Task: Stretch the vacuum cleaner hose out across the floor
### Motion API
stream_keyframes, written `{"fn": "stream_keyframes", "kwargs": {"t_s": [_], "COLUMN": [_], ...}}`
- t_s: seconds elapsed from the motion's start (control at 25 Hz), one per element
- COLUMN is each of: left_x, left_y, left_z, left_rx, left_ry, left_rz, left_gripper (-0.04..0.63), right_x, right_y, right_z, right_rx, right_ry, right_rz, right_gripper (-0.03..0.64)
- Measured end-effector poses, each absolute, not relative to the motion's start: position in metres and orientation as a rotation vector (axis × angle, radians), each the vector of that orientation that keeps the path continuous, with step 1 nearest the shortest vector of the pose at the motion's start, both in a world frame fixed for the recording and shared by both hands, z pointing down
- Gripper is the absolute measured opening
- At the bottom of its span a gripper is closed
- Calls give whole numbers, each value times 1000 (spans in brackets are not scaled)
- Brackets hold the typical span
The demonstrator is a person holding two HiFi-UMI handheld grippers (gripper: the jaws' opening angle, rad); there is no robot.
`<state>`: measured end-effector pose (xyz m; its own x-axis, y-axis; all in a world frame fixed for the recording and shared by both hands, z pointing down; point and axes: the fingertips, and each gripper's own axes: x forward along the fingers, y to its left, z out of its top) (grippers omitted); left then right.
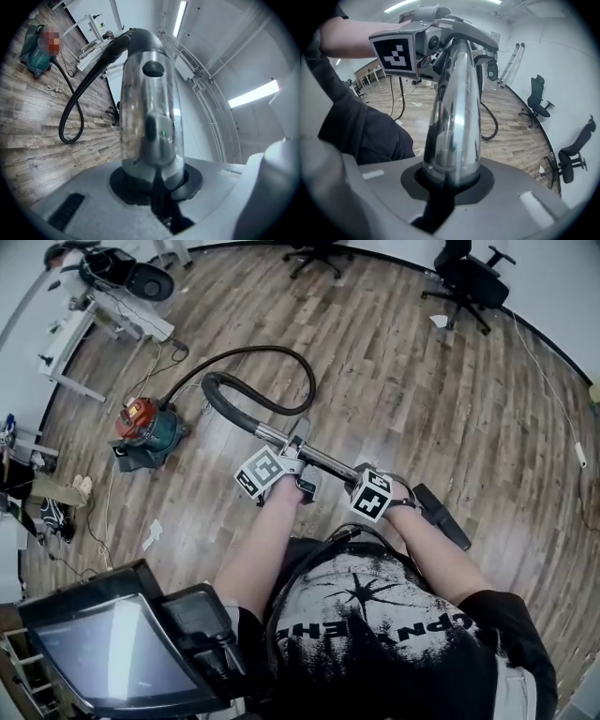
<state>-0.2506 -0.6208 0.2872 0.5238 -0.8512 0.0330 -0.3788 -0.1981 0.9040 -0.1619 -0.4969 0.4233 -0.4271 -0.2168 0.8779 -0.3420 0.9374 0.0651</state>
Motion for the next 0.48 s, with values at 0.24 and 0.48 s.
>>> {"fn": "stream_keyframes", "kwargs": {"t_s": [0.24, 0.48], "left_x": [-256, -287], "left_y": [-607, -583], "left_z": [287, 300], "left_rx": [1784, 1717], "left_ry": [-1065, -1145], "left_rz": [-612, -610], "left_gripper": [60, 60], "right_x": [-165, -190], "right_y": [-482, -459], "right_z": [426, 432], "right_rx": [353, 244], "right_ry": [-2050, -2070], "right_rz": [163, 163], "right_gripper": [64, 66]}}
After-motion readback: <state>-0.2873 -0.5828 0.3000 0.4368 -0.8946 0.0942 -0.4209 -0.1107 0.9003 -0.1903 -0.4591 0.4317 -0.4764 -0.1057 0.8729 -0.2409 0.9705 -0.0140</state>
